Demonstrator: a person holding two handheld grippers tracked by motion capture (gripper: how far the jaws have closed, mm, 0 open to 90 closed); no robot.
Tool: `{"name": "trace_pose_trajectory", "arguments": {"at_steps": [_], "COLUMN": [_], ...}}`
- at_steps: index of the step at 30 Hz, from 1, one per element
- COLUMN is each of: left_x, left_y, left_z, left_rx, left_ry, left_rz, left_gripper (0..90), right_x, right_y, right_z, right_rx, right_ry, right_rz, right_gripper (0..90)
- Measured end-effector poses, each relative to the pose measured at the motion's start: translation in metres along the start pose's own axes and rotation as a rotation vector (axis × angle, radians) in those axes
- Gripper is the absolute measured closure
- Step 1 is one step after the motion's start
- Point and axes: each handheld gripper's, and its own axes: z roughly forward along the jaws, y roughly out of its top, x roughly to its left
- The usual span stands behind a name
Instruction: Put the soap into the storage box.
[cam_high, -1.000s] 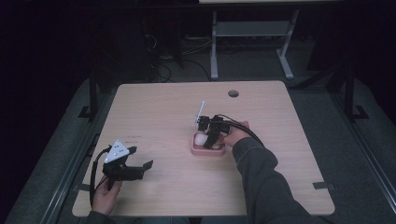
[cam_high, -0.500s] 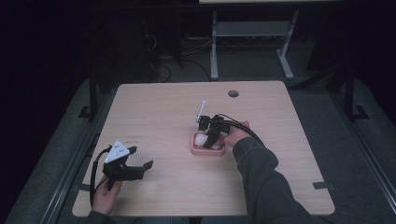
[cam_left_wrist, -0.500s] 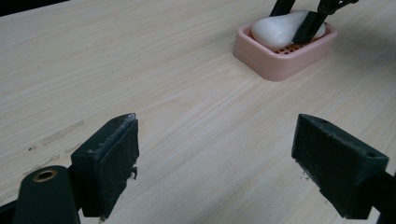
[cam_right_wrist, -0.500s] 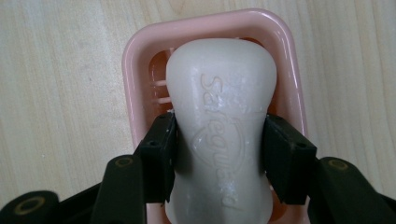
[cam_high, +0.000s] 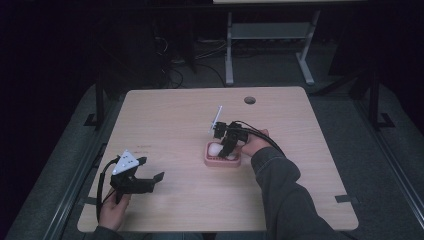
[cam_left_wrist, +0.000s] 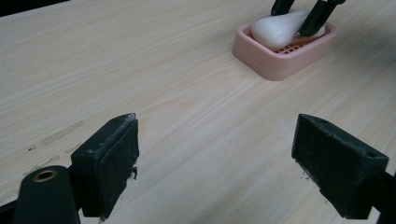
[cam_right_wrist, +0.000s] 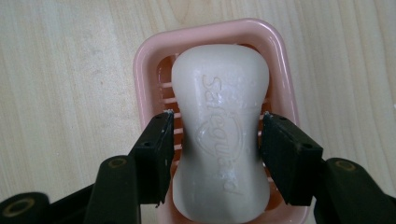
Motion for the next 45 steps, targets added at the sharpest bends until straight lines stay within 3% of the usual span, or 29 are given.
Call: {"name": "trace_pose_trajectory", "arguments": {"at_steps": [33,45], "left_x": [-0.002,-0.002], "left_y": [0.000,0.000], "left_z": [0.001,0.001], "left_rx": [0.000,-0.001], "left_ry": [0.000,0.002], "left_rz": [0.005,0.003], "left_gripper": [14.6,14.6], "right_x": [0.005,0.006], "right_y": [-0.020,-0.035], "right_z": [-0.034,-0.036], "right_rx": [-0.044,-0.066], "right_ry": [-0.029,-0.024], "right_rz": [0.053,0.085], "right_gripper": [40.2,39.8]}}
